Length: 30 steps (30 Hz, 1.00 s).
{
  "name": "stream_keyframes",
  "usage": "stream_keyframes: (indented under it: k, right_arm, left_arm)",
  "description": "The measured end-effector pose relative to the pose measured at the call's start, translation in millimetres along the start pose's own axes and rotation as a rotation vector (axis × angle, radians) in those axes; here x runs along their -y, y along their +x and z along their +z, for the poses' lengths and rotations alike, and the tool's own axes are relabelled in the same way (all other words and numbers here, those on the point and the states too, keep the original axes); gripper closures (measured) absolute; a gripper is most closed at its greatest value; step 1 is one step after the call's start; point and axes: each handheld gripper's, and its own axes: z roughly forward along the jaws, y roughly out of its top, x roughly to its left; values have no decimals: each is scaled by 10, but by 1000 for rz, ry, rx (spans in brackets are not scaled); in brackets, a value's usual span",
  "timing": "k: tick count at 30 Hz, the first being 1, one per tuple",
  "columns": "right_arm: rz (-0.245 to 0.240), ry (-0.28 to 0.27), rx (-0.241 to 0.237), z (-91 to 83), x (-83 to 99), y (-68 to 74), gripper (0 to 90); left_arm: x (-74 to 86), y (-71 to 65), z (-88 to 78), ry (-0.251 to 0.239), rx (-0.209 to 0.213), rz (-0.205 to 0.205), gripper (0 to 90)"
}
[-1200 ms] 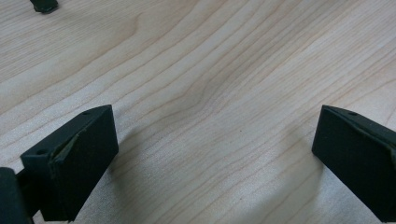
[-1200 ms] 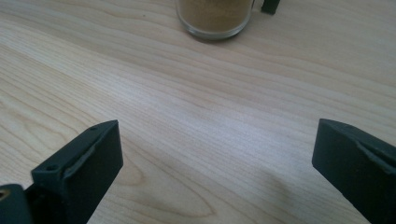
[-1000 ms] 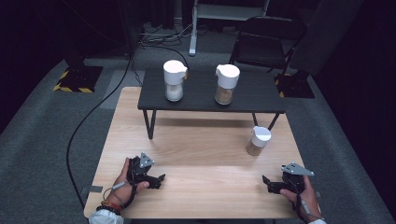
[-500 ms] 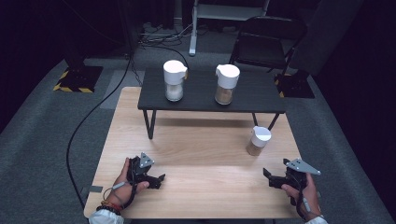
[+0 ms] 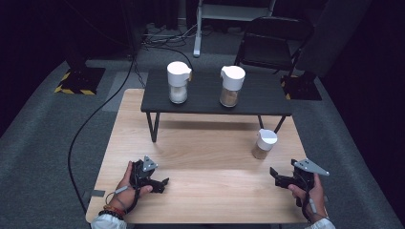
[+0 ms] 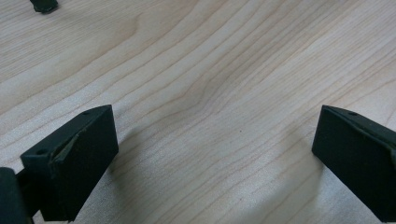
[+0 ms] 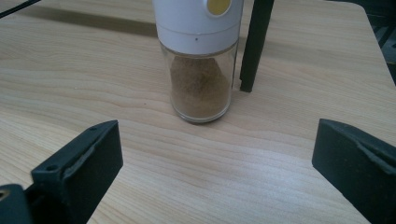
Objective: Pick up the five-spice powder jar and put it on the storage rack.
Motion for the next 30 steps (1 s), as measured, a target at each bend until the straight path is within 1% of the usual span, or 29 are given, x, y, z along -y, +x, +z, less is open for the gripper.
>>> stream_keyframes:
  k: [7,17,24,26,30]
  right_arm:
    - [5,-8,2,63,-41,6,13]
    - [3,-14,-14,202,-153,23,14]
    - [7,-17,-23,336,-230,38,15]
    - [5,-16,-15,375,-254,55,15]
    - [14,-20,-23,444,-289,56,15]
  left_arm:
    - [2,-3,3,-1,0,-4,1]
    - [2,-3,3,-1,0,-4,1]
    - [2,-3,3,-2,0,-4,1]
    - [2,-3,2,-1,0,-4,1]
    - [2,-3,2,-1,0,-4,1]
